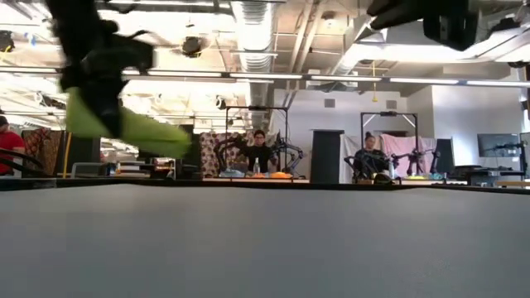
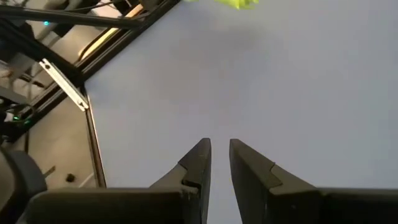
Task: Roll towel
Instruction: Roll the green towel
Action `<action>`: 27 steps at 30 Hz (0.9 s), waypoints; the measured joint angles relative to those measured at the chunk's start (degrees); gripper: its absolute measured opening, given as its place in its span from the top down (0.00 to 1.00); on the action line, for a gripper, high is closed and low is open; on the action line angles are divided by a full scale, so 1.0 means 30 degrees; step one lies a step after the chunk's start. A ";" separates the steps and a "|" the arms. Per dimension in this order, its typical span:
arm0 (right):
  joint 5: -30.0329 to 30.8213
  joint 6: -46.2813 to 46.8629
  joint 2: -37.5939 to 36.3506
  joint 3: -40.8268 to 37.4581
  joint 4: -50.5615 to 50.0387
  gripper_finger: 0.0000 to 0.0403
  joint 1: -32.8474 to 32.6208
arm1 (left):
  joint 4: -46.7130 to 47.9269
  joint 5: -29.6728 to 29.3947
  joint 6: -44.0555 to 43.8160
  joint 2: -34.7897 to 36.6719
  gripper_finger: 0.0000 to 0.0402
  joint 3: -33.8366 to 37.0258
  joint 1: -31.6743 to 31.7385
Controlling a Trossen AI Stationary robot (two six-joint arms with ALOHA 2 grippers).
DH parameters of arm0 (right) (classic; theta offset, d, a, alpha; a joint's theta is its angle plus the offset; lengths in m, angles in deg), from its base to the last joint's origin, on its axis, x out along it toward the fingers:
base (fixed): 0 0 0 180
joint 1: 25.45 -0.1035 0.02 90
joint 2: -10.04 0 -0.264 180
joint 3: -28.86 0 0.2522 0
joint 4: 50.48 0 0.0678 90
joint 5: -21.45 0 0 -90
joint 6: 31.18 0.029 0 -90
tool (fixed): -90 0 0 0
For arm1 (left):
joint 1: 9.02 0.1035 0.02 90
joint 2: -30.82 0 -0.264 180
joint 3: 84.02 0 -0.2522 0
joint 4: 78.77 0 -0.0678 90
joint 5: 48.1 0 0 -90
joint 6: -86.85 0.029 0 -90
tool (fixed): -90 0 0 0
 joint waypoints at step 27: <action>-0.6427 -0.4541 -0.3706 -0.4105 0.3570 0.78 0.3342 | -0.0697 -0.1419 -1.8003 -0.3549 0.96 0.4081 -0.4894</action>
